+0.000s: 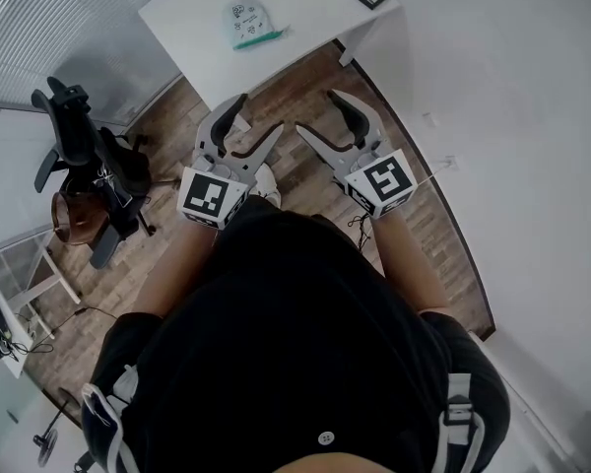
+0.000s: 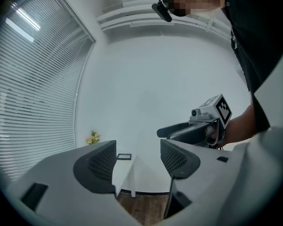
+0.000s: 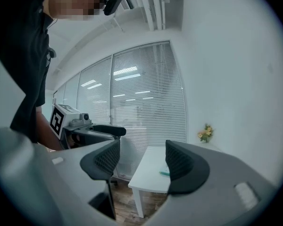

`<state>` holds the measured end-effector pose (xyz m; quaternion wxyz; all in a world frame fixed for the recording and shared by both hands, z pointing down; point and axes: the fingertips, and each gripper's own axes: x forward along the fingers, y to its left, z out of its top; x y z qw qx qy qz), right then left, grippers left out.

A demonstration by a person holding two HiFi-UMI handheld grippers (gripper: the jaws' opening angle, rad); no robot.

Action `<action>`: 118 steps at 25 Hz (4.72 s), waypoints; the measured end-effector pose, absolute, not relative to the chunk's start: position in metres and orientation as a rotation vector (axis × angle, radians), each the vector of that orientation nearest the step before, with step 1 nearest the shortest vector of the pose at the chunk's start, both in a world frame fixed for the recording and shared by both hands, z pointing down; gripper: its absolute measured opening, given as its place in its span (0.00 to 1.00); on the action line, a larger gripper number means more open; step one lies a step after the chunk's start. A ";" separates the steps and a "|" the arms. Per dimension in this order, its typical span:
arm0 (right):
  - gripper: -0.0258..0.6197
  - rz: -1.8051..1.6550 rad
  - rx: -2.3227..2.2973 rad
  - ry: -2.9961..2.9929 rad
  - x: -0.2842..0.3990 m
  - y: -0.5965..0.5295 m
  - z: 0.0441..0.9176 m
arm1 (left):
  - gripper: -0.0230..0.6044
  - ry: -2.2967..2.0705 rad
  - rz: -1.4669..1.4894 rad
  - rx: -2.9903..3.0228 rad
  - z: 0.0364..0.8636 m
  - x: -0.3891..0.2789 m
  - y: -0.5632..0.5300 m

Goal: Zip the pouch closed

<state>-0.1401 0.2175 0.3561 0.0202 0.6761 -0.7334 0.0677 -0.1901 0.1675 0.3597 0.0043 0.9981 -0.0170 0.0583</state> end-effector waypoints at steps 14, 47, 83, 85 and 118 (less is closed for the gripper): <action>0.51 0.280 2.133 -2.213 -0.096 0.113 0.367 | 0.51 0.063 0.195 3.088 0.373 -0.143 0.070; 0.51 0.314 1.583 -2.604 0.130 0.059 0.401 | 0.47 -0.584 0.377 3.015 0.400 0.069 0.048; 0.42 0.557 1.090 -2.358 0.116 -0.099 0.557 | 0.40 -0.752 0.568 2.671 0.525 0.017 -0.091; 0.39 0.559 1.023 -2.356 0.117 -0.100 0.570 | 0.40 -0.777 0.584 2.628 0.535 0.019 -0.088; 0.25 0.461 0.283 -2.123 0.099 -0.072 0.740 | 0.30 -0.829 0.914 2.166 0.718 0.083 -0.050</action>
